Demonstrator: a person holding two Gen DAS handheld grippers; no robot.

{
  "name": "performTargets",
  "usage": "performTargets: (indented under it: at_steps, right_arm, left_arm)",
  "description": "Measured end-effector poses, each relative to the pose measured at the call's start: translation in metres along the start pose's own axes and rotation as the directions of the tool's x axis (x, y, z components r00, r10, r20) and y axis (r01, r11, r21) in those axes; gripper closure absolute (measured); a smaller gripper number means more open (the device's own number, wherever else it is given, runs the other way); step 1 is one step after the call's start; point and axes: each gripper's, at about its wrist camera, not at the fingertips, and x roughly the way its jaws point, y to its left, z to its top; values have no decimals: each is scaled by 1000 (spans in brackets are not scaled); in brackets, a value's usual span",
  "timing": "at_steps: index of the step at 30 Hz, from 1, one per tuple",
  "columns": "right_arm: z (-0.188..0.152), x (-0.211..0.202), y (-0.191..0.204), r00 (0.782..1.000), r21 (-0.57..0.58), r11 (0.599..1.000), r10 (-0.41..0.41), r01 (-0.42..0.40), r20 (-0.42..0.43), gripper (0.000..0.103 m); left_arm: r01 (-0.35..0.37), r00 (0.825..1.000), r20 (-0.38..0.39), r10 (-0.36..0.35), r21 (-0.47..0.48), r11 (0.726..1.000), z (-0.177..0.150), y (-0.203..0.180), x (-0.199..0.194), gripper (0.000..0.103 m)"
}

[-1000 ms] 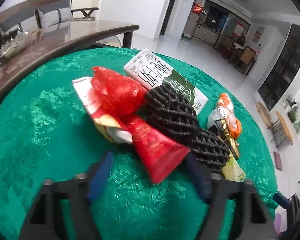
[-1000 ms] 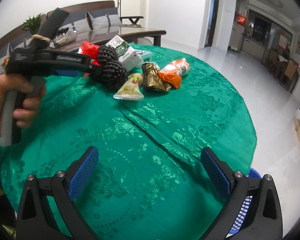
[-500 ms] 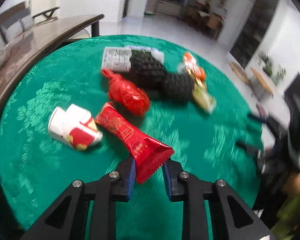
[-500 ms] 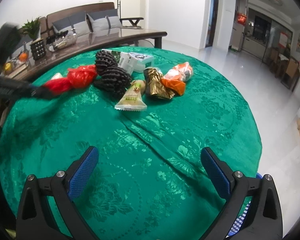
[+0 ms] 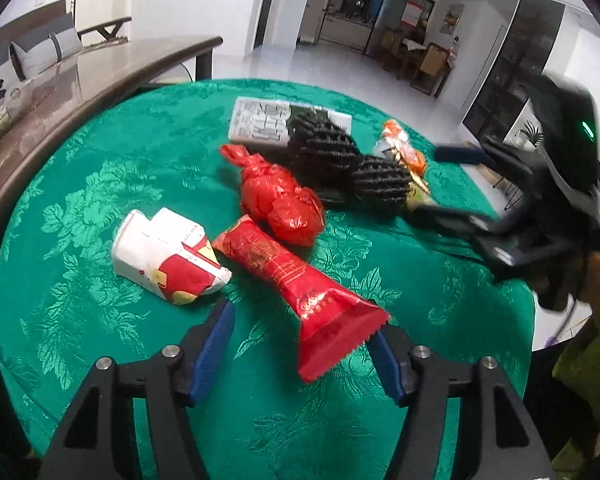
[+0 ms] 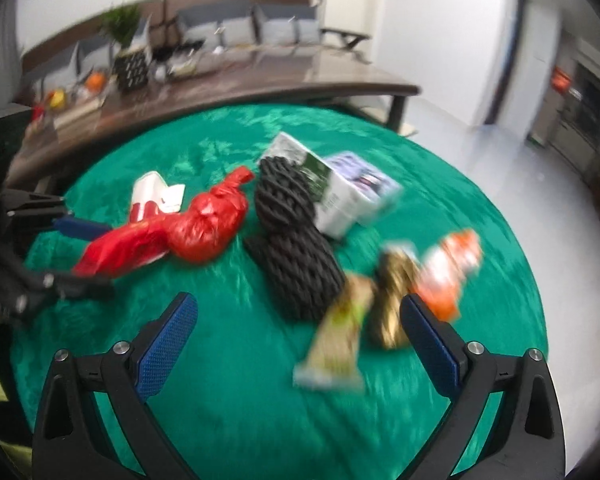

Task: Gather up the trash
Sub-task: 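Grasp the red wrapper with left tool while right tool grasps the black mesh net, then carry the red wrapper and black mesh net over the blue wastebasket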

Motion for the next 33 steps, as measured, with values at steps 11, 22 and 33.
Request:
performTargets:
  at_steps: [11, 22, 33]
  right_arm:
    - [8, 4, -1, 993, 53, 996, 73, -69, -89, 66]
    - [-88, -62, -8, 978, 298, 951, 132, -79, -160, 63]
    - [-105, -58, -8, 977, 294, 952, 140, -87, -162, 57]
  left_arm:
    - [122, 992, 42, -122, 12, 992, -7, 11, -29, 37]
    - [-43, 999, -6, 43, -52, 998, 1, 1, 2, 30]
    - [-40, 997, -66, 36, -58, 998, -4, -12, 24, 83]
